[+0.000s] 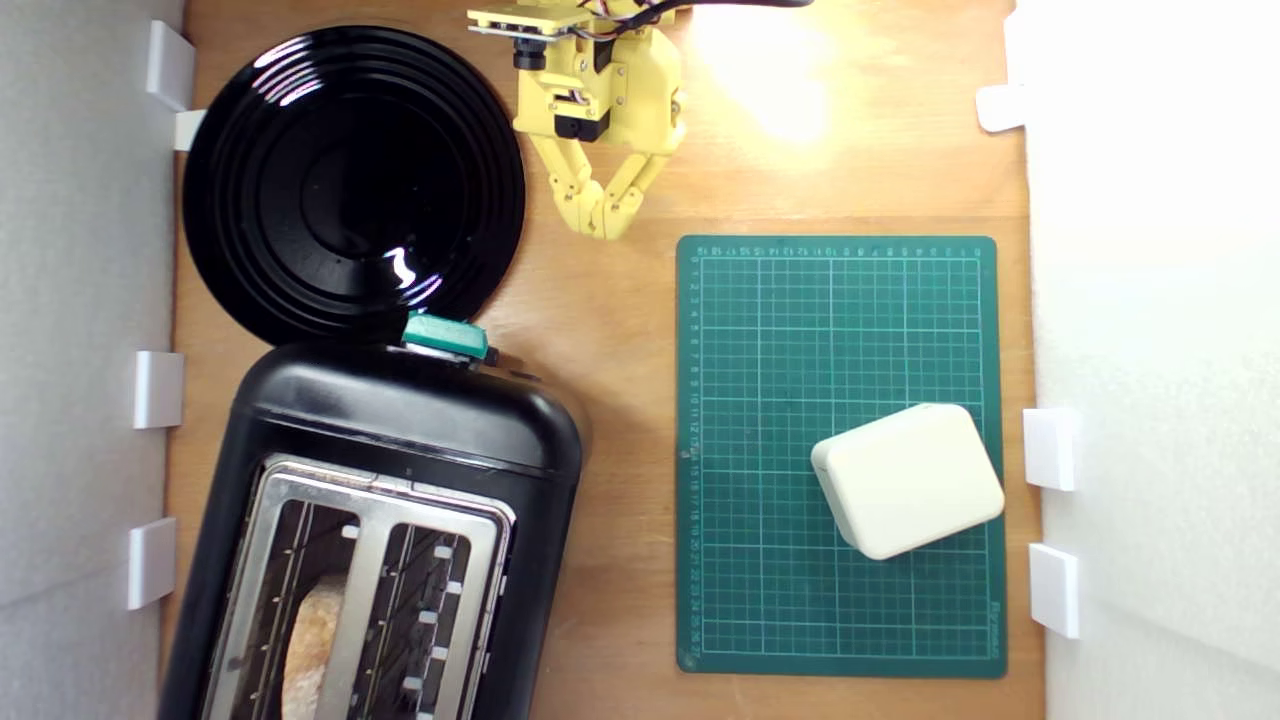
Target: Start toaster
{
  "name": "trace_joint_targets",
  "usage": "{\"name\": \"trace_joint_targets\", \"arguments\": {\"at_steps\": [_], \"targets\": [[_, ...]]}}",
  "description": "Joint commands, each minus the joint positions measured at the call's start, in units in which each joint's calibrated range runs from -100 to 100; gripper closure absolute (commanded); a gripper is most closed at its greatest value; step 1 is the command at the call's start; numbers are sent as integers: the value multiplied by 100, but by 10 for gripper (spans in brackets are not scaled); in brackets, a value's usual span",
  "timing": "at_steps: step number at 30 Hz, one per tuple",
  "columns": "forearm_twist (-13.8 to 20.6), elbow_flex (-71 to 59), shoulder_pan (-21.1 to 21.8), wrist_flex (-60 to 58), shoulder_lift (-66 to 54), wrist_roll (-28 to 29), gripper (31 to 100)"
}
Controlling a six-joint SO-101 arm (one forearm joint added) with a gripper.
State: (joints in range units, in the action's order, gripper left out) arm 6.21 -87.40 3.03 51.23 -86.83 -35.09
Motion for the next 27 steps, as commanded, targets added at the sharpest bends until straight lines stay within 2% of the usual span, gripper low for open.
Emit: {"name": "trace_joint_targets", "arguments": {"at_steps": [1, 7, 10, 20, 27], "targets": [[26, 866, -287, 20, 631, -415, 984], [111, 1993, -557, 20, 1522, -839, 982], [552, 2638, -581, 20, 1847, -834, 981], [1368, 3710, -581, 11, 2355, -876, 981], [1386, 4991, -700, 20, 3212, -834, 981]]}}
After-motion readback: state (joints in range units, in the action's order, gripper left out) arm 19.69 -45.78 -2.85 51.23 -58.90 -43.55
